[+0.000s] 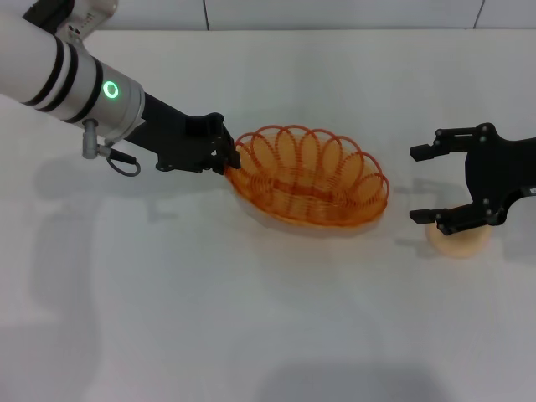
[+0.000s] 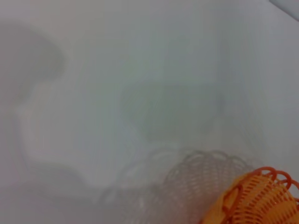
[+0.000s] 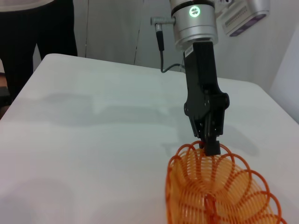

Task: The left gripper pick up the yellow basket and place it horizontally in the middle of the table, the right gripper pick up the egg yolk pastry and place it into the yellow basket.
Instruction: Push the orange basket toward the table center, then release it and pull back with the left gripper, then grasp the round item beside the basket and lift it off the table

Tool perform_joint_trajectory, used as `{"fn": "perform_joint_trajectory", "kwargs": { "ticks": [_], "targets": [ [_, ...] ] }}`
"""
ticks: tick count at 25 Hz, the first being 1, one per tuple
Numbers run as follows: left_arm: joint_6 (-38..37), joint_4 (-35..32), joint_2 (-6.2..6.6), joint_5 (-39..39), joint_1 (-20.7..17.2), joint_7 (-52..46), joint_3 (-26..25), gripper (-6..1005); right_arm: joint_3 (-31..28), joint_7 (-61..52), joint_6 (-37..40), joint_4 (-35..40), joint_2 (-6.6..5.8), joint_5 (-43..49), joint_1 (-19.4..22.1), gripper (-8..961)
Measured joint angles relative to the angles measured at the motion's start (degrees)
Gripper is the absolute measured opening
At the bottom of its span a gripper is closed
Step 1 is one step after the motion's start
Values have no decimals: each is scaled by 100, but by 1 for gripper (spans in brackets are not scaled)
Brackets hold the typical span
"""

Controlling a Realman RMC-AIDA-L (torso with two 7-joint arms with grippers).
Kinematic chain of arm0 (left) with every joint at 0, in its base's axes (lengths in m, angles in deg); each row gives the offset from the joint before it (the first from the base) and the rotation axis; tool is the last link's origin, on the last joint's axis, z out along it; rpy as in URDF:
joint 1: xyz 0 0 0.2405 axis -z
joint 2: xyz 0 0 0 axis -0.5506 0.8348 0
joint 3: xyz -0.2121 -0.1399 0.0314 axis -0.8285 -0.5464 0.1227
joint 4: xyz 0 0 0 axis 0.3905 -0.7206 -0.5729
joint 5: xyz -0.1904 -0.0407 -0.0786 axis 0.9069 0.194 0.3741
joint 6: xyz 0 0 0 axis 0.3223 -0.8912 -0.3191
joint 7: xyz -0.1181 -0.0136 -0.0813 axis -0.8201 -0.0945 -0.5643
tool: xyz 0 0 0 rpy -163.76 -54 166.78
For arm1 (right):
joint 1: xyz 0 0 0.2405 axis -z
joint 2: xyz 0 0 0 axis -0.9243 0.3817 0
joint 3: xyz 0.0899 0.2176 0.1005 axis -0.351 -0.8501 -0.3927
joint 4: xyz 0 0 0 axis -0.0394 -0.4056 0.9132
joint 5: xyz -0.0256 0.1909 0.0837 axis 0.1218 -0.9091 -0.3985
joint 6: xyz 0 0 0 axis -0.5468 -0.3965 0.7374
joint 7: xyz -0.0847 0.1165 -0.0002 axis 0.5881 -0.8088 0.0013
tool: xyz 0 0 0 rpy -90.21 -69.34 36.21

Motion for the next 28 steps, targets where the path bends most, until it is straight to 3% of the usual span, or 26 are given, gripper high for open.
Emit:
{"fn": "perform_joint_trajectory", "kwargs": {
  "ticks": [7, 12, 15, 19, 23, 28],
  "targets": [
    [-46, 5, -13, 15, 3, 1, 12, 159, 0, 41, -17, 7, 2, -1, -5, 811],
    [-102, 6, -15, -5, -11, 15, 28, 372, -7, 41, -24, 8, 9, -2, -12, 812],
    [-185, -42, 19, -13, -31, 38, 38, 612, -39, 37, -27, 8, 6, -11, 0, 812],
    [-487, -375, 131, -17, -139, 121, 42, 649, -53, -21, 1, 23, 7, -23, 18, 812],
    [-780, -1185, 122, 18, -540, 463, 32, 669, -53, -254, -15, 176, 13, -25, 96, 812],
    [-1080, -1591, 250, 615, -943, 1573, -6, 673, -62, -614, -36, 309, 16, -29, 159, 811]
  ]
}}
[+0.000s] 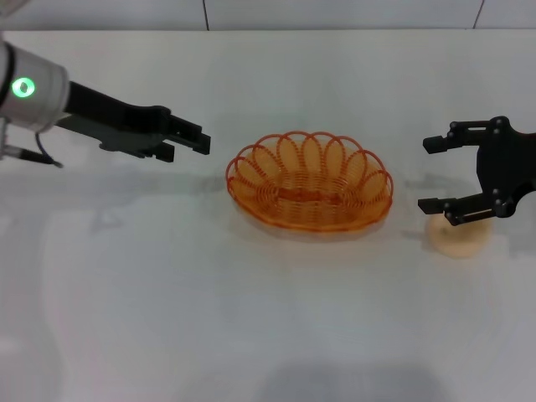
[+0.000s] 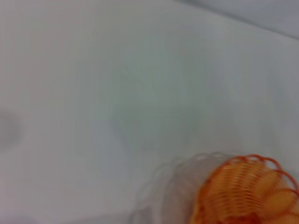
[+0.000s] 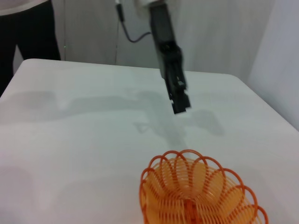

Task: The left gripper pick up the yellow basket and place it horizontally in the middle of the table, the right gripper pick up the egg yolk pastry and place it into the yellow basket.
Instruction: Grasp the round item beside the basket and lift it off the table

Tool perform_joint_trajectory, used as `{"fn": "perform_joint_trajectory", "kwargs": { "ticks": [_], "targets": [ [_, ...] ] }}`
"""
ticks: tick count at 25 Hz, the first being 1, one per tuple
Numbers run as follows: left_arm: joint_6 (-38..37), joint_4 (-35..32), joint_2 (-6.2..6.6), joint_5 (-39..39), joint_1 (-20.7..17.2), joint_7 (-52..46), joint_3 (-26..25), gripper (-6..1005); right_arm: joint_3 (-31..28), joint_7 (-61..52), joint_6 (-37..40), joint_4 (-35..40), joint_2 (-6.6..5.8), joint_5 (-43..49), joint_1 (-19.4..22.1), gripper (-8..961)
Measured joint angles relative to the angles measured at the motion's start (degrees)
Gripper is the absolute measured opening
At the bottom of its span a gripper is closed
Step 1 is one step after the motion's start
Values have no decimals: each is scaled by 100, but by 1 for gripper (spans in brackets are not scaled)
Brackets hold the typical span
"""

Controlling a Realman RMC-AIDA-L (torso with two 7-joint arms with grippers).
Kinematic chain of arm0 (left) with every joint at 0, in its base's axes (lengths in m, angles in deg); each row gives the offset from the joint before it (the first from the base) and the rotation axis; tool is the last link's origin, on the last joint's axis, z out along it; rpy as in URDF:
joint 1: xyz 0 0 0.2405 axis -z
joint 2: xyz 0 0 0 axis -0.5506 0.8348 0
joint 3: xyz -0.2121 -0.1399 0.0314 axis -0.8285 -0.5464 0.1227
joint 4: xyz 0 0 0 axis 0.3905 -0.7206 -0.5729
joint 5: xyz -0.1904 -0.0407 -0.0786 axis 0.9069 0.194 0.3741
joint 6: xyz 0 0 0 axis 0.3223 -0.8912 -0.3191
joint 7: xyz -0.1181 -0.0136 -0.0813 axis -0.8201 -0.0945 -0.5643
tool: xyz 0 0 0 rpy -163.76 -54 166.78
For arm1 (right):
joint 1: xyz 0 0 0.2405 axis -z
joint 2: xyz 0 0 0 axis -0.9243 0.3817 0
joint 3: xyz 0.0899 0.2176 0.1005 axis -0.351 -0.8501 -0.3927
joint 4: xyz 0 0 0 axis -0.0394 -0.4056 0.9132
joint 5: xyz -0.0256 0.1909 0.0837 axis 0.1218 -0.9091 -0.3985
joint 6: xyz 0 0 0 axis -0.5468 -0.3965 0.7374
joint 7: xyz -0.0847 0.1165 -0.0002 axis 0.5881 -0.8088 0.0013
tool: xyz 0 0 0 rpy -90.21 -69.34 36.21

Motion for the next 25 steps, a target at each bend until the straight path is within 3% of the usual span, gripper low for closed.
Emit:
{"fn": "perform_joint_trajectory", "kwargs": {
  "ticks": [5, 9, 10, 11, 15, 21, 25],
  "targets": [
    [-171, -306, 101, 982, -611, 1726, -38, 677, -1, -303, -52, 2, 1, 0, 5, 811],
    [-289, -391, 91, 1786, -1166, 3485, -407, 680, 0, -561, -144, -19, -9, 31, 19, 812],
    [-289, -391, 91, 1786, -1166, 3485, -407, 681, 1, -597, -147, -20, -19, 45, 19, 812],
    [-461, -368, 88, 2268, -1533, 4677, -656, 682, 1, -633, -147, -20, -34, 60, 19, 812],
    [-772, -340, 109, 2620, -1925, 5889, -734, 685, 2, -801, -122, -33, -126, 84, 56, 811],
    [-1292, -32, 74, 2716, -2303, 7433, -784, 691, 18, -1082, -94, -4, -173, 422, 65, 810],
    [-1675, 448, 181, 2720, -2255, 8005, -1088, 694, 43, -1240, -135, -16, -196, 564, 33, 809]
  ]
}}
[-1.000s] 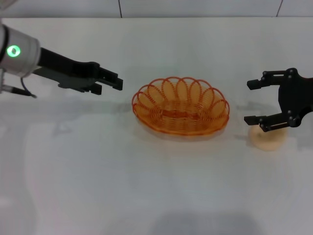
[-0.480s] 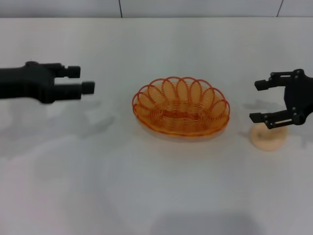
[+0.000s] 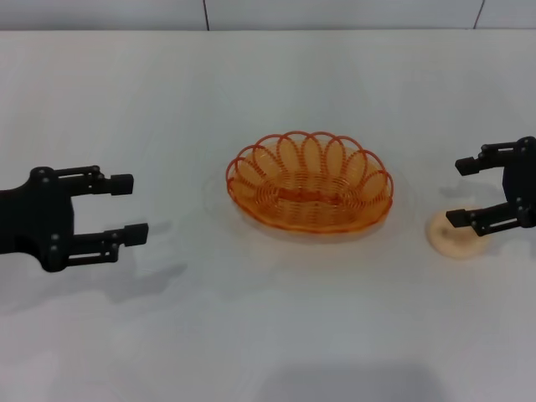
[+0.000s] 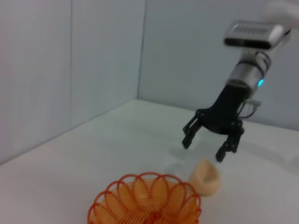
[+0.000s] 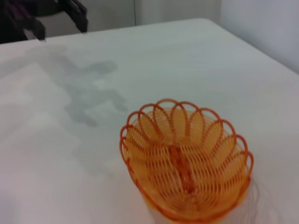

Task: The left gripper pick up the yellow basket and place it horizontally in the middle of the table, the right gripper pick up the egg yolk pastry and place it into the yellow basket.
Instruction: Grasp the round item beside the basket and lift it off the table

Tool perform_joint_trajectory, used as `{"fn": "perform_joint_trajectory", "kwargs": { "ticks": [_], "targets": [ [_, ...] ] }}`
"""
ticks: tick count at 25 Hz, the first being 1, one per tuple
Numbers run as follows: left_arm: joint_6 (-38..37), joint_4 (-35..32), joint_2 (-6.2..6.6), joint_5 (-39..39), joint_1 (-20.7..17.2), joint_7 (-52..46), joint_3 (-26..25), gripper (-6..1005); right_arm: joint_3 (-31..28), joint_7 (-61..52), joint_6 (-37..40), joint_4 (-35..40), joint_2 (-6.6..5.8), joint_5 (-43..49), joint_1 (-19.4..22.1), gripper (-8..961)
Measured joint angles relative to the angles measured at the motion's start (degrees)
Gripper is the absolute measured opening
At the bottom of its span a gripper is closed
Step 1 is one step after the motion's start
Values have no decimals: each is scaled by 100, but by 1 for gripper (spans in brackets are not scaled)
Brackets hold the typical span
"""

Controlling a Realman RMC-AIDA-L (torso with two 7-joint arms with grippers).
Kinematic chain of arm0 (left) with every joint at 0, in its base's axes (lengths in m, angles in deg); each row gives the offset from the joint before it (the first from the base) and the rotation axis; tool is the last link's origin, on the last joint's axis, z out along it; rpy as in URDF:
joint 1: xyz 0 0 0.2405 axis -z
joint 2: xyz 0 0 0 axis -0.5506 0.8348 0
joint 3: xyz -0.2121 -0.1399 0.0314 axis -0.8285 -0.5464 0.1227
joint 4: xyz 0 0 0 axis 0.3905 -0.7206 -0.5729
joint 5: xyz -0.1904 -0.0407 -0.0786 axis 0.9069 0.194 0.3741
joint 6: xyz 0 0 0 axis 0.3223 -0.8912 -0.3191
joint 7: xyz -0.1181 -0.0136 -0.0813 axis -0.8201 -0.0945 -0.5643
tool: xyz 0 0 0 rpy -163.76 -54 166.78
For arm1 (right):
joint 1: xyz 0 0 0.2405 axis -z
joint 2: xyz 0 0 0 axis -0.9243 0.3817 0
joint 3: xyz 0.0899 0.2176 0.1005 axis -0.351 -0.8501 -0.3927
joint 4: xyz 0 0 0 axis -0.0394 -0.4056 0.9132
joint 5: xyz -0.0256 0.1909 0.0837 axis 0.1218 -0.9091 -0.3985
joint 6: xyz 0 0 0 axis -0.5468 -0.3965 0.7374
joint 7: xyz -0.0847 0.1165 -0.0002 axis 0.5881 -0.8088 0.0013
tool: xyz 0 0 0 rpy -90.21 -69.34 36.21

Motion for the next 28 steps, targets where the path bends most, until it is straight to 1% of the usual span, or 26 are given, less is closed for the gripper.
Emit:
{"fn": "perform_joint_trajectory", "kwargs": {
  "ticks": [2, 3, 7, 15, 21, 28],
  "targets": [
    [-60, 185, 67, -23, 59, 98, -78, 694, 10, -48, -100, -12, 15, 125, -10, 809],
    [-64, 203, 74, -31, 69, 102, -81, 694, 12, -65, -184, -24, 35, 208, -11, 808],
    [-136, 218, 83, -133, 106, 85, -55, 694, 31, -92, -332, -92, 80, 422, -14, 808],
    [-220, 216, 84, -266, 167, -17, -50, 694, 95, -84, -660, -213, 107, 538, -15, 806],
    [-259, 201, 80, -266, 171, -70, -52, 694, 110, -91, -860, -272, 128, 702, -17, 719],
    [-290, 194, 70, -265, 195, -85, -88, 694, 167, -55, -749, -283, 109, 707, -18, 521]
  ]
}}
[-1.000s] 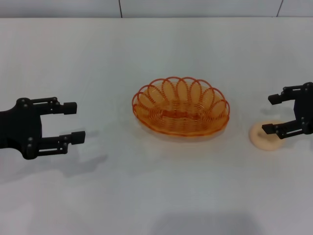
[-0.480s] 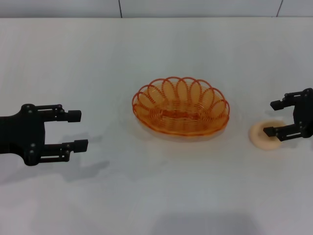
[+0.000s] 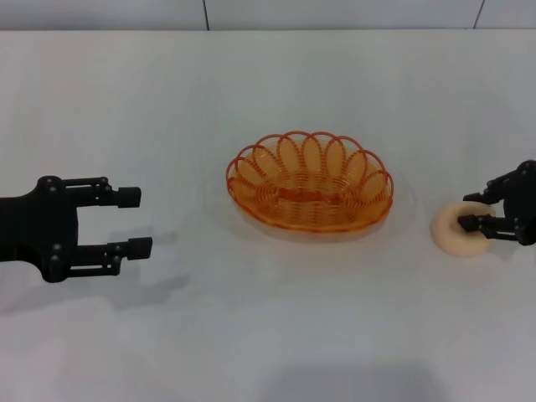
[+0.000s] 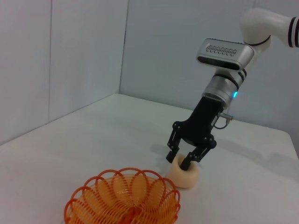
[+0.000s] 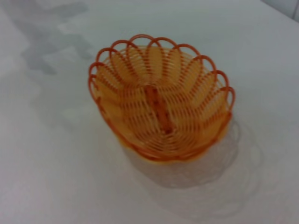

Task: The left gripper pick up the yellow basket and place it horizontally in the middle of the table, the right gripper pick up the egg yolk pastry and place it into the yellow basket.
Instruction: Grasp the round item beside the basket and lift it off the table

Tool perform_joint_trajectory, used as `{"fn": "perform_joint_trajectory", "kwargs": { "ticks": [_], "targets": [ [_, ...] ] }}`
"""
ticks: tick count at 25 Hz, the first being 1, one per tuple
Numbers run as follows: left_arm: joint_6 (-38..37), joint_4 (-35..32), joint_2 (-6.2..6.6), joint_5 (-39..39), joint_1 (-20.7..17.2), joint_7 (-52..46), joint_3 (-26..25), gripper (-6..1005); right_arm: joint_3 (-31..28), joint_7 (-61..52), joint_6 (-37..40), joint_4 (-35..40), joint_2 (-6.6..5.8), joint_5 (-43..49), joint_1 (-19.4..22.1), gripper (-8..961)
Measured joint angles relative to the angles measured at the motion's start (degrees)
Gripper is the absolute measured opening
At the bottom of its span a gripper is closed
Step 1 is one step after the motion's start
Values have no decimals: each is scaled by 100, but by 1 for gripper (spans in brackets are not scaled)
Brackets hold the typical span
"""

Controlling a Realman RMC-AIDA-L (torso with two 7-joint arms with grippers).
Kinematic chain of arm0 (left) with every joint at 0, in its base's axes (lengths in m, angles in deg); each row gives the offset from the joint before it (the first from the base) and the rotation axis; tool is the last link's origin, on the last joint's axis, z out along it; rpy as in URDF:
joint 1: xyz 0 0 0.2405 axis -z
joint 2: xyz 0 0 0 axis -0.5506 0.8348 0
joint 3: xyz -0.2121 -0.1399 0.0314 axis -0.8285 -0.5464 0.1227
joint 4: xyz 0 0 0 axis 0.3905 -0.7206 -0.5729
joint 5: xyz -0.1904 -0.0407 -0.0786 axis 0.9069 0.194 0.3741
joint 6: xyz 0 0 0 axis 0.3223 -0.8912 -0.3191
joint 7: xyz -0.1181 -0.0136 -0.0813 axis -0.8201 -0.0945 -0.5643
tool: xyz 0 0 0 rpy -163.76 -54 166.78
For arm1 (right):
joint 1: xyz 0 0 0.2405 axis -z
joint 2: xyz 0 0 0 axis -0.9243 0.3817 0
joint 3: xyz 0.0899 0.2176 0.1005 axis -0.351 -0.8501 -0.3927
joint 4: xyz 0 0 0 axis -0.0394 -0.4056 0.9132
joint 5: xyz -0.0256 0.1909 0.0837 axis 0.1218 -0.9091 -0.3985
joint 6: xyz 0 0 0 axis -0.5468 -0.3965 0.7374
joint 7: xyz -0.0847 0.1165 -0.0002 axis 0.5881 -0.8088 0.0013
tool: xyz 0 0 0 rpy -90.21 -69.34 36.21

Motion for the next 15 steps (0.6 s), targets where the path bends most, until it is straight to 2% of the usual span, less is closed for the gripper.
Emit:
{"fn": "perform_joint_trajectory", "kwargs": {
  "ticks": [7, 12, 15],
  "targets": [
    [35, 0, -24, 6, 18, 0, 1, 694, 2, 114, 274, -6, 4, -3, -19, 266],
    [47, 2, -30, 6, 24, 1, -2, 694, -25, 155, 394, 47, 18, -55, -52, 50],
    [50, 3, -30, 6, 15, 7, -5, 694, -71, 61, 634, 233, 7, -130, -59, 45]
  ]
}}
